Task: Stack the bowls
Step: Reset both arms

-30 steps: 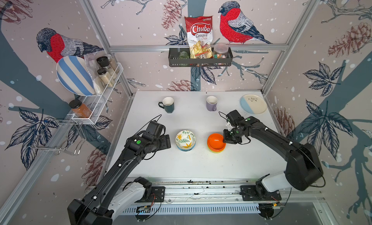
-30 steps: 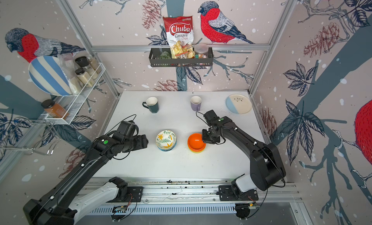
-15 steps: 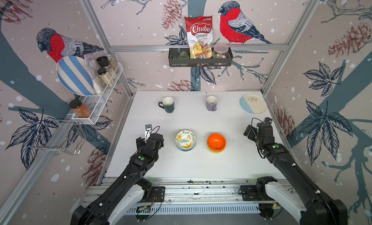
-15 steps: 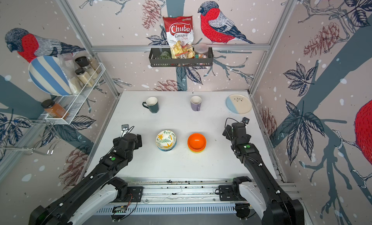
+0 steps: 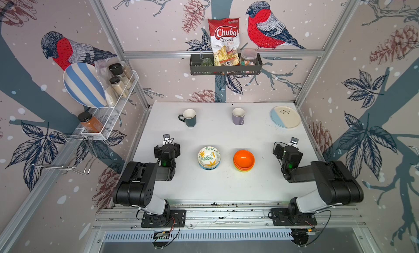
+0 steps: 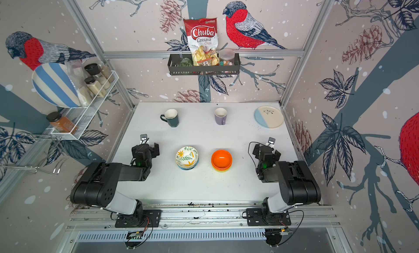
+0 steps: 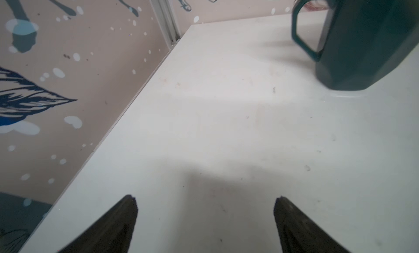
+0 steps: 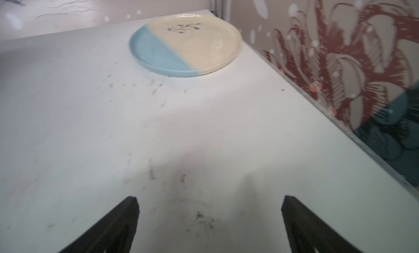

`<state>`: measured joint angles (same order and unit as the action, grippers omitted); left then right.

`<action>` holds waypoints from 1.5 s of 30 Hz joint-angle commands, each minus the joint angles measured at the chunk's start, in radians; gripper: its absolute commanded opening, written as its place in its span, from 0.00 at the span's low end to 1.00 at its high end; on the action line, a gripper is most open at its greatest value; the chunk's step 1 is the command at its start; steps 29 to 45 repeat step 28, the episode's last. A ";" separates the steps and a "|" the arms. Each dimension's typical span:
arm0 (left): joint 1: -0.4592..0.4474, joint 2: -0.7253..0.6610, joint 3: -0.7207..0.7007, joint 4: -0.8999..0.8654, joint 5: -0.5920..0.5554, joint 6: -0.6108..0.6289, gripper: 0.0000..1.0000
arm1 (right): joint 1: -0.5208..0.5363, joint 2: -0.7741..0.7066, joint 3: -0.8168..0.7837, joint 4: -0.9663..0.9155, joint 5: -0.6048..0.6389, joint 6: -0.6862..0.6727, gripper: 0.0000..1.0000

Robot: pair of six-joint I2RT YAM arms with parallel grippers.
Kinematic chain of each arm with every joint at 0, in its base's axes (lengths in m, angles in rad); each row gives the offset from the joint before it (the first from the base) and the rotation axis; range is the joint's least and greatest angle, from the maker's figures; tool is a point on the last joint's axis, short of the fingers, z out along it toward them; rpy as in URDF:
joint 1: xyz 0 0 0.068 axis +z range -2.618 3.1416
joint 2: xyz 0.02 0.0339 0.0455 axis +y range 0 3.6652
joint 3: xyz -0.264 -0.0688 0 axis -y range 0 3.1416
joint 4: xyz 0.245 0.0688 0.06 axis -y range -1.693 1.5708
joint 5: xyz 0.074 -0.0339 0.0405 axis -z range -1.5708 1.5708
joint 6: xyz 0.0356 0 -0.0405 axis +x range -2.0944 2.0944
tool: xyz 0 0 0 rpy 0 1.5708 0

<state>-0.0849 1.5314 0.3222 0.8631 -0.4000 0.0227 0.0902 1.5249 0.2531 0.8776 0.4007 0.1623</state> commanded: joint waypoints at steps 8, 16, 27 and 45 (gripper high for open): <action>0.063 0.000 0.068 0.005 0.185 -0.044 0.98 | -0.012 -0.013 0.095 0.047 -0.041 -0.051 1.00; 0.060 0.013 0.075 0.008 0.230 -0.024 0.98 | -0.010 -0.016 0.100 0.028 -0.039 -0.051 1.00; 0.060 0.015 0.072 0.016 0.230 -0.024 0.98 | -0.015 -0.015 0.099 0.035 -0.050 -0.051 1.00; 0.060 0.015 0.072 0.016 0.230 -0.023 0.98 | -0.015 -0.020 0.099 0.025 -0.052 -0.049 1.00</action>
